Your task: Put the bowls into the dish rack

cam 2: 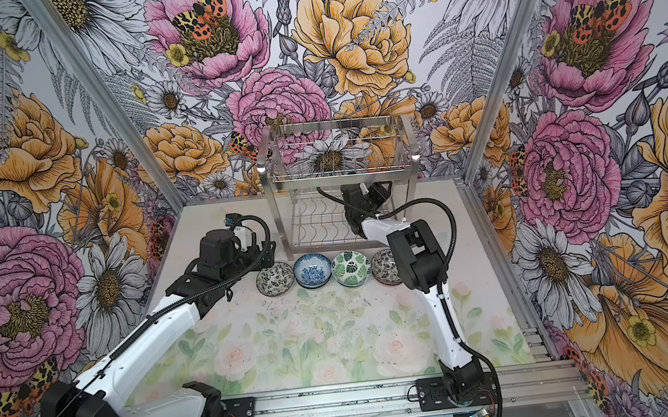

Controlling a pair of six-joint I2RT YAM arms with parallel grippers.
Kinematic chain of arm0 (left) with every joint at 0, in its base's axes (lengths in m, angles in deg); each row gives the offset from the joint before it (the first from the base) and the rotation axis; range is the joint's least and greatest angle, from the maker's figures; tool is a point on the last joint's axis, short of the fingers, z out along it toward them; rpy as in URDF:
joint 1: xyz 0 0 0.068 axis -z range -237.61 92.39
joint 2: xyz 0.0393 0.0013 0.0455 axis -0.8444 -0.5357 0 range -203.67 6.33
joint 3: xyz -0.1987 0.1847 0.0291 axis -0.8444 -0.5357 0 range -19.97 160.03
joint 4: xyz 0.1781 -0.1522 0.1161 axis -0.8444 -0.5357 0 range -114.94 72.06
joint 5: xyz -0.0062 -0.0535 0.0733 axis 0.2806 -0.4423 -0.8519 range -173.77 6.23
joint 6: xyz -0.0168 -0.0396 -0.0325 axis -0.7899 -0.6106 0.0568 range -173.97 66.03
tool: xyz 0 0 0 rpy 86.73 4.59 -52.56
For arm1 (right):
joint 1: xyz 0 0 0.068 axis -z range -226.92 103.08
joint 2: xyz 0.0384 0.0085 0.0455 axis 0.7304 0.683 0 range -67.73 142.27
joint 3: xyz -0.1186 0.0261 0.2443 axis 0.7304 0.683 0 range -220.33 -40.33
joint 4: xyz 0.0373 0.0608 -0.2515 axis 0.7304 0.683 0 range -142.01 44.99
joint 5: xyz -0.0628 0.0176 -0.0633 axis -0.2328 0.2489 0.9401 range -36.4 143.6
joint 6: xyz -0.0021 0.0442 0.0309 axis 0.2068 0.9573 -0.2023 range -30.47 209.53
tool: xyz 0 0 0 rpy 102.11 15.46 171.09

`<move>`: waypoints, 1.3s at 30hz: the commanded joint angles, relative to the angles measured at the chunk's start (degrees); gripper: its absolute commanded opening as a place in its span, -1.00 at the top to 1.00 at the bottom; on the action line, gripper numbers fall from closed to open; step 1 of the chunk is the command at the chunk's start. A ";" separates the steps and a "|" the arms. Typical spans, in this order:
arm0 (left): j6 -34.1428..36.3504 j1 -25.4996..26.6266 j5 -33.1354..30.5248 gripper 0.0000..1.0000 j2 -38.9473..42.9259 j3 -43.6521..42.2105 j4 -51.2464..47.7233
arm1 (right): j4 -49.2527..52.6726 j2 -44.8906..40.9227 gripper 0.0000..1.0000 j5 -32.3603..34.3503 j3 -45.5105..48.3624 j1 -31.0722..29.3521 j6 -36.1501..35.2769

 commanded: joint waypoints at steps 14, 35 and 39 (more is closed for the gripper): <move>-0.23 0.35 -0.02 -0.97 2.64 -0.64 0.36 | 8.01 -6.38 -0.67 -3.15 1.34 -0.19 7.30; -1.70 2.00 0.16 -0.97 2.64 0.70 -2.96 | 15.46 -36.50 -1.00 -27.92 29.89 -7.81 24.66; -2.98 2.72 -0.16 -0.97 2.99 1.75 -5.28 | 18.10 -44.56 -1.00 -35.05 34.80 -8.13 30.77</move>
